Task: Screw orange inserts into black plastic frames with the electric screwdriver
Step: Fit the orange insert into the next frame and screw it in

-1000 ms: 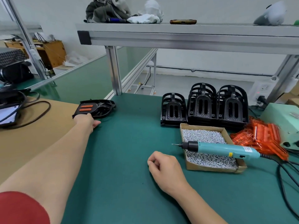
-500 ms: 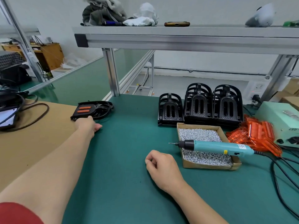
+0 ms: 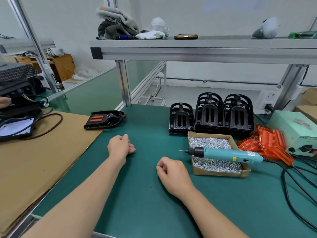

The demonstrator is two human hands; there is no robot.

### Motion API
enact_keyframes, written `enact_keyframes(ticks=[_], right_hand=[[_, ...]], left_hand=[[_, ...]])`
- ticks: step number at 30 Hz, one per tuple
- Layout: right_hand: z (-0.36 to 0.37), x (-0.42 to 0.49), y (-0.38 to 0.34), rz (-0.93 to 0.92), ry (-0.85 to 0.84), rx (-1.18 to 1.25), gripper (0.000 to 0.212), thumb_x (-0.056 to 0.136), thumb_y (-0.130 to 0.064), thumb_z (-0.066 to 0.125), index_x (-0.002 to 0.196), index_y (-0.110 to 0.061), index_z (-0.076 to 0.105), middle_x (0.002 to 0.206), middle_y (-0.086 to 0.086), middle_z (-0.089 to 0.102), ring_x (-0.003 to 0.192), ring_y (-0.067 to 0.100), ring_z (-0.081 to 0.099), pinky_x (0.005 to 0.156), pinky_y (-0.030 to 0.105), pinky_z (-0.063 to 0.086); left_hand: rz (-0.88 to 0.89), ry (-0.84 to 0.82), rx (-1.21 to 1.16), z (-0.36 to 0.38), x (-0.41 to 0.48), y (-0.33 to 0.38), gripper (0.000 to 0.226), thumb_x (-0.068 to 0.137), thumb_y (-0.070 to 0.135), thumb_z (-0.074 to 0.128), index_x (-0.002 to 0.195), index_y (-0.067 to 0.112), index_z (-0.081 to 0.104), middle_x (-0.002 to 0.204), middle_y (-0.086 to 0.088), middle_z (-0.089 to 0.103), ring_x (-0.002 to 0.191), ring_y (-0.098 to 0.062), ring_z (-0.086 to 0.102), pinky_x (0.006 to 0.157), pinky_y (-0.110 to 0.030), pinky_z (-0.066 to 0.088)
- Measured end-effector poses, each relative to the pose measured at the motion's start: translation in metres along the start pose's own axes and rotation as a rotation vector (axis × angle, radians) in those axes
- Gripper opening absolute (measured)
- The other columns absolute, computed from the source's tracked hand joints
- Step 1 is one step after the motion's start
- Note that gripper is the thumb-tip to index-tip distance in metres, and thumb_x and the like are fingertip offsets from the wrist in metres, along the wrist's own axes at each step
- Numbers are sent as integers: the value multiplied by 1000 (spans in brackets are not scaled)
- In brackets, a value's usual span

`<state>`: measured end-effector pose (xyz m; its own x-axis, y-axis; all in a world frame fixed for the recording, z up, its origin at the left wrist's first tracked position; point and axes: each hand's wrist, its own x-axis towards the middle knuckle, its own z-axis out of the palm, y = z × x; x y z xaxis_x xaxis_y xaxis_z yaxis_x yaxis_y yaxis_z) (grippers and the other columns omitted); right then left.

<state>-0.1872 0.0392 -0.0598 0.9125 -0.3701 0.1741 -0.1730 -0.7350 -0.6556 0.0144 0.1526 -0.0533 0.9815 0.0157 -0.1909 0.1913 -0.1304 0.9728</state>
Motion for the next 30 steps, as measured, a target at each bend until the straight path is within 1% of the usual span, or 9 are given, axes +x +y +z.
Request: enact_keyframes(ticks=[3,9,13,16,19,22,25,28,30], right_hand=[[-1,0,-2,1,5,-17,10,93,-23,54,87,-24,62,76,-11,59,79,15,56,72,32,45],[-3,-3,-6,8,6,-42,11,94,-24,54,90,-21,64,85,-1,68,87,22,61,75,36,48],[-5,-5,-7,9,9,-37,11,94,-22,52,91,-19,63,89,1,70,88,24,62,76,38,48],[-4,-6,-8,-7,8,-56,12,97,-24,51,90,-19,59,90,5,70,90,29,61,75,40,46],[-6,-8,-10,-4,-5,-82,13,99,-25,49,92,-18,58,94,7,69,93,32,60,75,40,45],[-18,-4,-25,-11,0,-46,16,96,-23,49,89,-15,61,88,9,69,87,34,60,76,43,49],[-43,17,-41,-37,107,-46,12,92,-21,53,87,-17,64,83,5,71,83,32,63,76,41,52],[-74,54,-39,-16,217,-154,11,94,-20,54,92,-21,65,91,4,71,89,32,64,78,38,51],[-89,80,-27,31,205,-310,13,96,-21,54,103,-19,65,107,4,65,99,30,62,83,38,50]], left_hand=[[86,-92,88,7,-35,-7,30,98,21,50,80,0,61,51,-9,66,41,-21,63,42,-24,48],[205,-233,248,10,-93,-17,28,97,25,51,78,5,60,56,-5,68,45,-21,66,44,-25,47],[379,-245,434,7,-117,-24,32,98,31,52,73,11,54,57,1,67,49,-15,64,61,-31,50],[497,-194,535,7,-125,-28,30,98,32,54,75,14,52,63,1,63,67,-25,61,69,-37,48],[525,-189,519,8,-128,-27,28,98,31,55,77,13,54,66,1,61,72,-27,57,70,-39,48],[513,-192,475,7,-127,-27,34,98,29,54,68,14,46,60,2,55,65,-28,50,65,-40,43],[494,-198,435,7,-124,-30,37,97,28,53,67,11,39,58,-5,54,62,-33,47,62,-41,44],[500,-207,430,8,-124,-31,33,97,30,55,68,16,46,59,-1,60,64,-27,56,66,-39,47],[500,-213,407,9,-124,-32,29,96,30,58,70,19,51,59,2,60,64,-22,57,66,-36,48]])
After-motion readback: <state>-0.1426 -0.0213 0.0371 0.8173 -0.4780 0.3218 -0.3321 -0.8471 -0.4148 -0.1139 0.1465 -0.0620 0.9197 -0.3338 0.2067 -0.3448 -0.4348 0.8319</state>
